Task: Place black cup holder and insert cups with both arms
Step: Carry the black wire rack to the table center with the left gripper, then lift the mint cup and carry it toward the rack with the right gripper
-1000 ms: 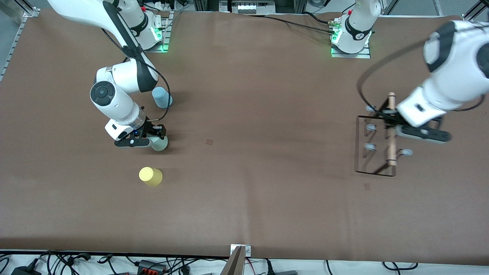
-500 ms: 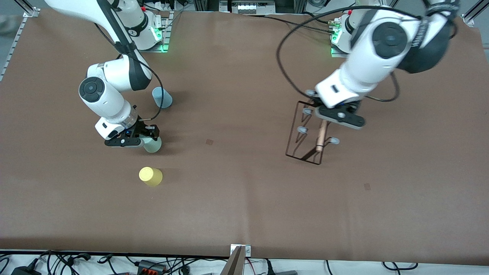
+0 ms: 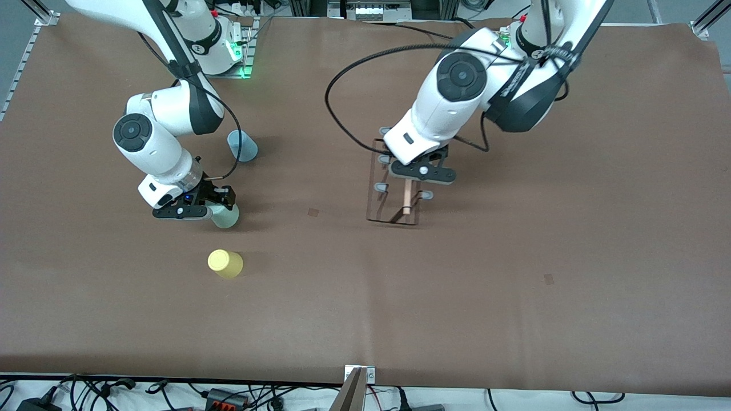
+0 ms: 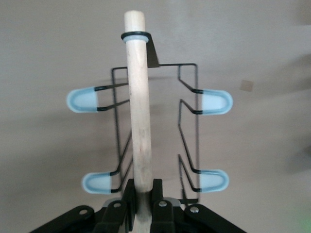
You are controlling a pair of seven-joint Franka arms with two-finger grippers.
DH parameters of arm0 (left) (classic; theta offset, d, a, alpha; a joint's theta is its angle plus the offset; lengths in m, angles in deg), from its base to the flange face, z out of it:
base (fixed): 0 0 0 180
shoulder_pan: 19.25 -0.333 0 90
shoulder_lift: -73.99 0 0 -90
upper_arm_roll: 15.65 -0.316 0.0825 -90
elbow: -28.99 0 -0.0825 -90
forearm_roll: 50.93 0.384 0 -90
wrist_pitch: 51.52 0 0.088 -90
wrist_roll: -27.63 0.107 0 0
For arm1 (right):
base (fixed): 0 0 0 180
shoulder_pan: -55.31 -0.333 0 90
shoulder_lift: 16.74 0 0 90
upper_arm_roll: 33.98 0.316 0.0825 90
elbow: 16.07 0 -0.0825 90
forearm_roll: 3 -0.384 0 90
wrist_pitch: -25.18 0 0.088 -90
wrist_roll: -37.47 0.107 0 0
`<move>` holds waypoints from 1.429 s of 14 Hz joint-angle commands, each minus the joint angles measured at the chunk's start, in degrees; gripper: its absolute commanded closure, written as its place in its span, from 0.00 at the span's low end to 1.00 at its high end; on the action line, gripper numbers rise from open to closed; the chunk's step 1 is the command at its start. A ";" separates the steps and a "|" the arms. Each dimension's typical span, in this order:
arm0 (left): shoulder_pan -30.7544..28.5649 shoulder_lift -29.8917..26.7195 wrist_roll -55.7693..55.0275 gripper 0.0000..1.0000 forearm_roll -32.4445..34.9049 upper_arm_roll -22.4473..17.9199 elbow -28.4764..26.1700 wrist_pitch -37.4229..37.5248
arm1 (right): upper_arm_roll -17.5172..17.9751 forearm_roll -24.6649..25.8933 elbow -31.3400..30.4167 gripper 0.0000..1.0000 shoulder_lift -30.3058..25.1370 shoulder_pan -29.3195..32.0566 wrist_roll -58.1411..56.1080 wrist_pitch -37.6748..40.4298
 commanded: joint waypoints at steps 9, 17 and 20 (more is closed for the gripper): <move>5.72 6.02 -6.03 0.99 4.83 -0.31 2.35 -5.82 | -0.04 0.38 -0.08 0.90 -0.83 0.22 -0.78 0.78; 8.71 8.30 -15.25 0.98 12.12 -0.32 1.21 -6.98 | 0.22 0.29 2.20 0.90 -3.89 -0.56 -0.26 9.72; 8.71 8.57 -15.43 0.98 12.13 -0.23 0.59 -7.06 | 0.57 0.29 4.04 0.90 -7.76 -3.19 4.81 18.07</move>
